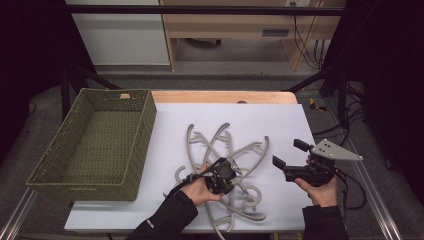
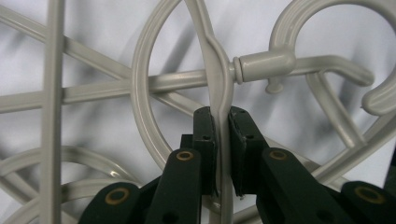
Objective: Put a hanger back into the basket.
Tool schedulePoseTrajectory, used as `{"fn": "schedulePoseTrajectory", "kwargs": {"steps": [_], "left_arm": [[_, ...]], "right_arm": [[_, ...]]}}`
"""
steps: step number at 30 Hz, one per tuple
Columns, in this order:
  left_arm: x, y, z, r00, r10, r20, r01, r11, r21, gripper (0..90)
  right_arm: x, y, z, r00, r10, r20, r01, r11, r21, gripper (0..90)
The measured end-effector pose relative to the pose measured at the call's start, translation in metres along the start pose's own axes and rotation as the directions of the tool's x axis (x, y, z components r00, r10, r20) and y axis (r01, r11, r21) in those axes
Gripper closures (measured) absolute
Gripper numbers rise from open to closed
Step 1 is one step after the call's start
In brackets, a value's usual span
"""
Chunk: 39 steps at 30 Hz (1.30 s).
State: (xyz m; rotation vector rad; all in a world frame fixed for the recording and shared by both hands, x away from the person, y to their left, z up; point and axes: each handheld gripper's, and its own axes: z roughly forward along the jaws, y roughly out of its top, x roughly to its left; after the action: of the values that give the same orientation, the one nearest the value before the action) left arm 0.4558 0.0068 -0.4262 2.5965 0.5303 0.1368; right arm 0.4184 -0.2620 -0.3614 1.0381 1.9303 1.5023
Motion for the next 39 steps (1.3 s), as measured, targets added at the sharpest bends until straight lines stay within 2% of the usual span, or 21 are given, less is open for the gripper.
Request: {"fn": "schedulePoseTrajectory", "kwargs": {"steps": [9, 15, 25, 31, 33, 35, 39], "left_arm": [[0.003, -0.002, -0.016, 0.9997, -0.017, 0.017, 0.018, 0.9985, -0.051, 82.3], [0.006, -0.005, -0.031, 0.9992, -0.035, 0.018, 0.037, 0.993, -0.112, 82.4], [0.014, -0.016, -0.074, 0.9985, -0.052, 0.014, 0.054, 0.9769, -0.207, 82.3], [0.015, -0.023, -0.098, 0.9985, -0.052, 0.016, 0.054, 0.9689, -0.241, 82.3], [0.016, -0.025, -0.108, 0.9987, -0.047, 0.016, 0.05, 0.9685, -0.244, 82.3], [0.017, -0.028, -0.118, 0.9987, -0.047, 0.022, 0.051, 0.9643, -0.26, 82.3], [0.02, -0.031, -0.137, 0.999, -0.043, 0.009, 0.044, 0.9595, -0.278, 82.3]], "right_arm": [[-0.002, 0.0, -0.002, 1.0, 0.003, 0.002, -0.003, 1.0, -0.008, 6.3], [-0.004, 0.0, -0.005, 0.9999, 0.012, 0.005, -0.012, 1.0, -0.011, 6.3], [-0.009, 0.0, -0.01, 0.9996, 0.024, 0.014, -0.023, 0.999, -0.031, 6.5], [-0.009, -0.001, -0.009, 0.9997, 0.023, 0.012, -0.022, 1.0, -0.021, 6.5], [-0.009, -0.001, -0.008, 0.9997, 0.022, 0.012, -0.022, 1.0, -0.022, 6.5], [-0.008, -0.001, -0.008, 0.9997, 0.022, 0.01, -0.022, 0.999, -0.024, 6.6], [-0.008, -0.001, -0.008, 0.9997, 0.023, 0.008, -0.023, 1.0, -0.017, 6.6]]}}
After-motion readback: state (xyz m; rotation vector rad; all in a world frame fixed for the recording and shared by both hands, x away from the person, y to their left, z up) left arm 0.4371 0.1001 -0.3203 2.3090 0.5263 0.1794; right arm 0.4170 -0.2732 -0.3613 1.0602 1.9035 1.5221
